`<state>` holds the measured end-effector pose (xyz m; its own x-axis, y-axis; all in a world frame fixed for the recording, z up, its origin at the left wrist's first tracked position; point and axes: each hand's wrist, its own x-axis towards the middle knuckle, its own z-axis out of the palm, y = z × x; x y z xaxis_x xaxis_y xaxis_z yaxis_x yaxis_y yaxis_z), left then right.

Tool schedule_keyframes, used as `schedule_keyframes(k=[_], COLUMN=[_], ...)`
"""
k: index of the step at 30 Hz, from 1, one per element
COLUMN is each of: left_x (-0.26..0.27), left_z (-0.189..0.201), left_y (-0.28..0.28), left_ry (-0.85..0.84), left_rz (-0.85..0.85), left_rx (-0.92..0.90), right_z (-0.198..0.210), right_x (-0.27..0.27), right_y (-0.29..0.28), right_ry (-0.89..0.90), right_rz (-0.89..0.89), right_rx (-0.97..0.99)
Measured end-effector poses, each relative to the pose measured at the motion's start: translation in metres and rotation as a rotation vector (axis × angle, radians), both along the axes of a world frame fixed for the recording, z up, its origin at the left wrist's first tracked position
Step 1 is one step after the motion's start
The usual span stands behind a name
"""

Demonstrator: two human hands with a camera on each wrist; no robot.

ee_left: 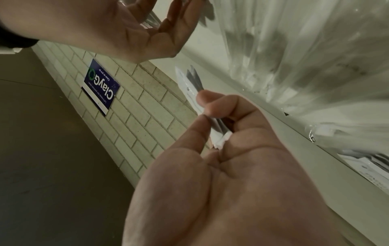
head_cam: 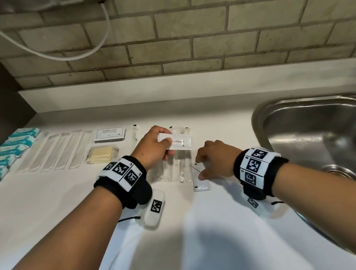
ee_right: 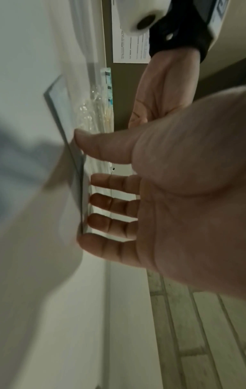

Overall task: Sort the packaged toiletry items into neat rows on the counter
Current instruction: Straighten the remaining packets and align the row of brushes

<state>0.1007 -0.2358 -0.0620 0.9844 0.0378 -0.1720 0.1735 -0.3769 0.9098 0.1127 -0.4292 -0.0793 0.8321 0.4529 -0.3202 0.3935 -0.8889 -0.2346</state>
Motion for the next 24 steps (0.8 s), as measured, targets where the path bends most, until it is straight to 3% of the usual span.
schedule_keyframes(k=[13,18,24], left_x=[-0.002,-0.006,-0.018], left_z=[0.0,0.0,0.003], left_y=[-0.007,-0.008,-0.006], left_ry=[0.005,0.006,-0.002], left_rz=[-0.036,-0.069,-0.062], left_rx=[0.012,0.034,0.055], right_z=[0.013,0.013,0.009], right_x=[-0.011,-0.019,-0.025], right_y=[-0.009,-0.003,-0.001], right_ry=[0.233,0.199,0.136], right_rz=[0.116,0.285,0.247], right_rx=[0.044,0.015,-0.009])
